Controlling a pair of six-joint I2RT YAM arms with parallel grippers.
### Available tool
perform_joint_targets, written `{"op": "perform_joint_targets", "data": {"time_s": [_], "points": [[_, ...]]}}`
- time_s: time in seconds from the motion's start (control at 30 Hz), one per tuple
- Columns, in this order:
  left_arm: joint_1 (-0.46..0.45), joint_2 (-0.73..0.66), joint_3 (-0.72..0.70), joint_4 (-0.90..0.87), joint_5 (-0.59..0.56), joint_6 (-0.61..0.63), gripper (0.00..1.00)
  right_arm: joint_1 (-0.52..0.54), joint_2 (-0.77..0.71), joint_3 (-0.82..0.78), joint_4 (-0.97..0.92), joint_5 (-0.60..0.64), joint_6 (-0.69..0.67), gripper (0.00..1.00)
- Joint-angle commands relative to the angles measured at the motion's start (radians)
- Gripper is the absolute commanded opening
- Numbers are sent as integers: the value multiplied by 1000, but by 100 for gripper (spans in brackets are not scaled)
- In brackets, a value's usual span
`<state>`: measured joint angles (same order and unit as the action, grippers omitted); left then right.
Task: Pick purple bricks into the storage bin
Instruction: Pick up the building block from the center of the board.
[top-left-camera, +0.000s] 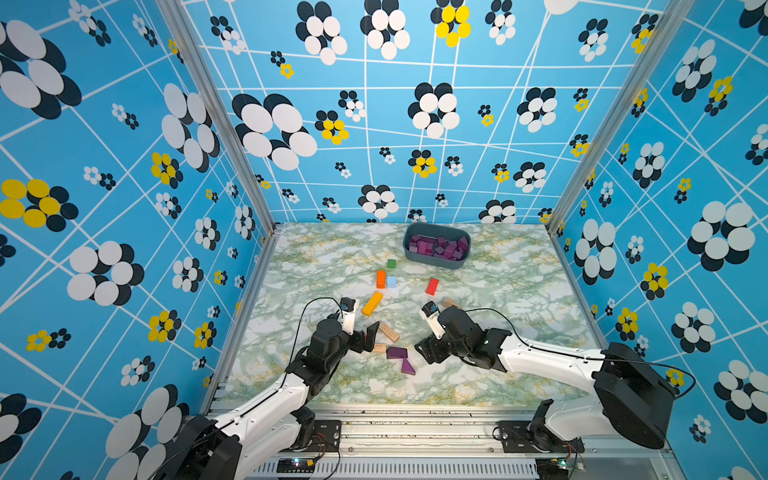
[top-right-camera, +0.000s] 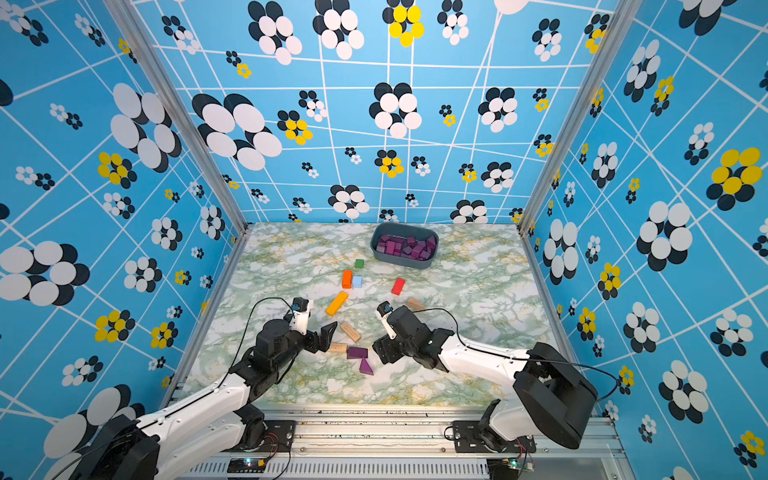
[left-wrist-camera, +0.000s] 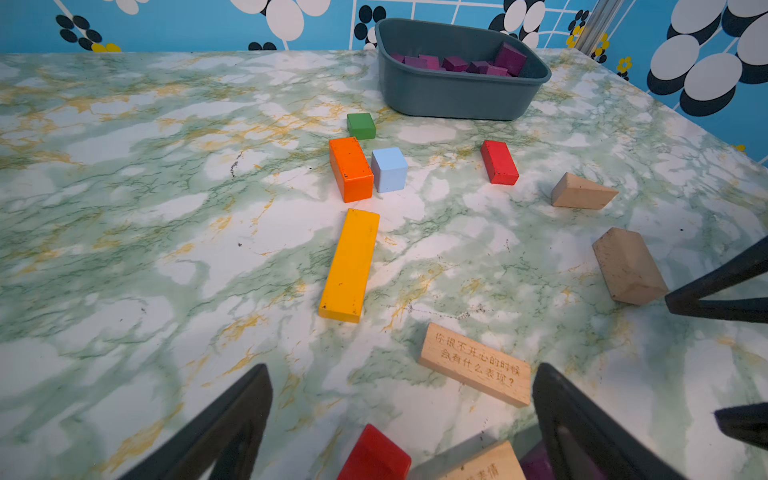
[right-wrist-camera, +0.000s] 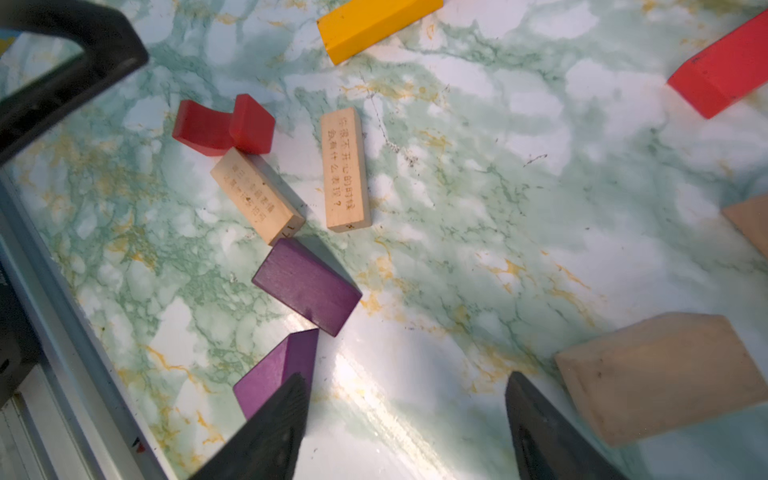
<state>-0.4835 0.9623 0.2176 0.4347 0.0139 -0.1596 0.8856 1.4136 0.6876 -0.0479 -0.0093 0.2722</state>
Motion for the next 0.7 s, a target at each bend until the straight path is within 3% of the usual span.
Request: {"op": "perform_joint_targets", "data": {"time_s": [0.0,0.3,0.67], "points": [[11,15,-7,84,8,10,99,29,22,28,-63,14,39,73],[18,37,-4,71,-37,-32,99,105,17,52,-152,-45,71,61],[20,-17,-24,59,-76,-46,99,178,56,94,-148,-83,74,64]]}}
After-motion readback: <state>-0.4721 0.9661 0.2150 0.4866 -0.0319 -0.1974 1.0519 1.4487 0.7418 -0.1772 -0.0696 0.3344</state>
